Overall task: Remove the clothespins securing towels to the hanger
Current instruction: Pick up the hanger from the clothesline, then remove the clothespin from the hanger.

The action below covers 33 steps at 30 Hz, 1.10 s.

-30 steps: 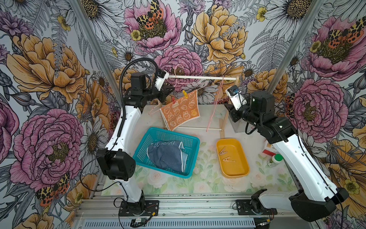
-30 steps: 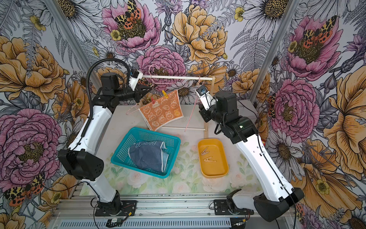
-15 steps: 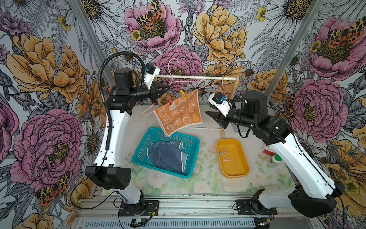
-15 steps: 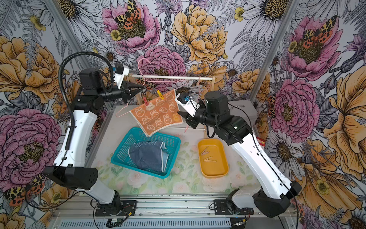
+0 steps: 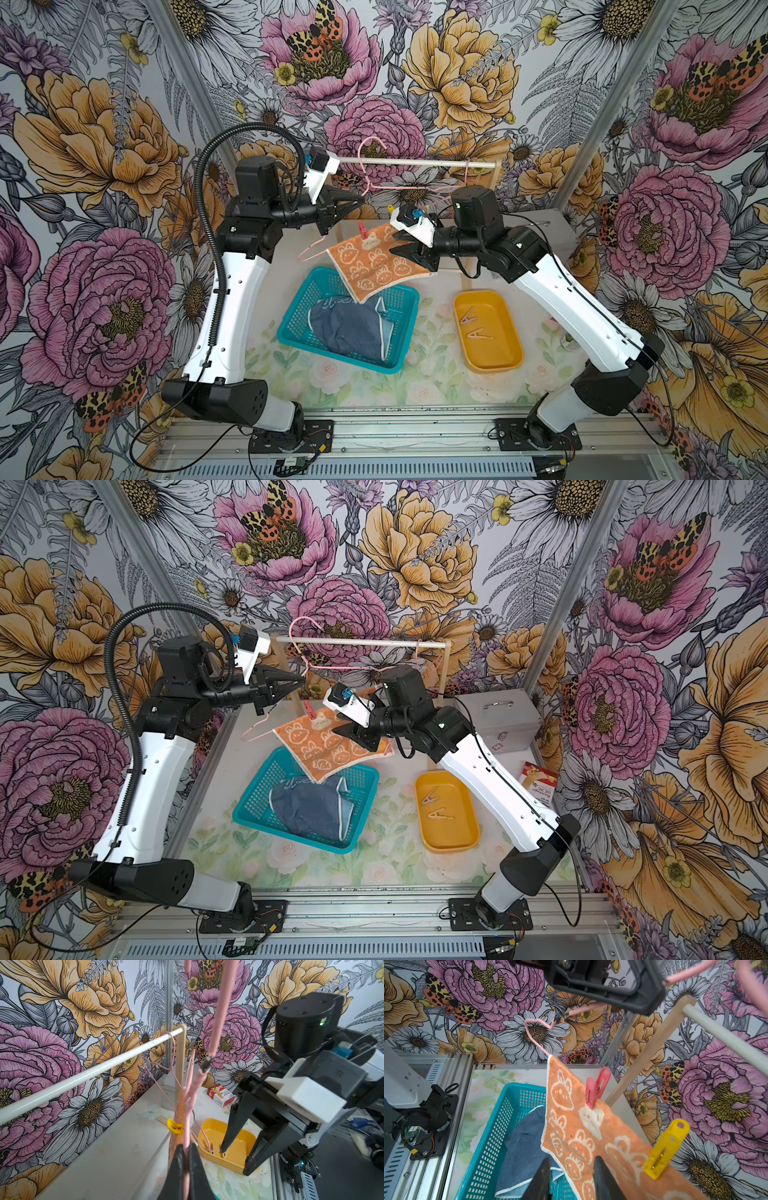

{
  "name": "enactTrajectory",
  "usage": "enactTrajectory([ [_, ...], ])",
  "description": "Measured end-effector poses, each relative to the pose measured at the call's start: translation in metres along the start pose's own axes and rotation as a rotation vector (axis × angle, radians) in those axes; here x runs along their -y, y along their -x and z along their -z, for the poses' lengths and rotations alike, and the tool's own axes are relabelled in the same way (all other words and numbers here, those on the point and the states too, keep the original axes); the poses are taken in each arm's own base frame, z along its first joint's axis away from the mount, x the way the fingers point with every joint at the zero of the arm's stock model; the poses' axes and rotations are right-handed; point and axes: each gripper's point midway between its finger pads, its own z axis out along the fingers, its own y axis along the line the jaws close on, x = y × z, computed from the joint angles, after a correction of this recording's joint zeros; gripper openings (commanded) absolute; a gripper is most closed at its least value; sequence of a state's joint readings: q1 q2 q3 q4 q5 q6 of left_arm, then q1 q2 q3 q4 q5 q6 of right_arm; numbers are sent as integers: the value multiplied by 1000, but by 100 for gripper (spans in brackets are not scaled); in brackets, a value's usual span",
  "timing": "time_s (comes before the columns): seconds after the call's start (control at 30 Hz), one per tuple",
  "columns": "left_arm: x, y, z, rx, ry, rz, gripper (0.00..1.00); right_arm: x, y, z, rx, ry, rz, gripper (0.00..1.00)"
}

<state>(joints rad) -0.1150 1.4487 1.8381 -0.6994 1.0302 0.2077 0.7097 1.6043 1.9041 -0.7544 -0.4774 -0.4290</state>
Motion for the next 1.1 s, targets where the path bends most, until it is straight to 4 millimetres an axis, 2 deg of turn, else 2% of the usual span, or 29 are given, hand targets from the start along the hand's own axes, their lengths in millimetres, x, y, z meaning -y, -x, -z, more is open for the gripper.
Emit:
enactTrajectory([
  [0.27,-2,-24,-2,-35,-3,62,0,-6,17,-19,54,82,24,38],
  [0.67,5,-23,-3,-33,-23,82,0,-7,5,-56,48,171,17,39],
  [1.1,21,-26,-10,-41,-69,78,0,-5,14,-57,71,173,35,40],
])
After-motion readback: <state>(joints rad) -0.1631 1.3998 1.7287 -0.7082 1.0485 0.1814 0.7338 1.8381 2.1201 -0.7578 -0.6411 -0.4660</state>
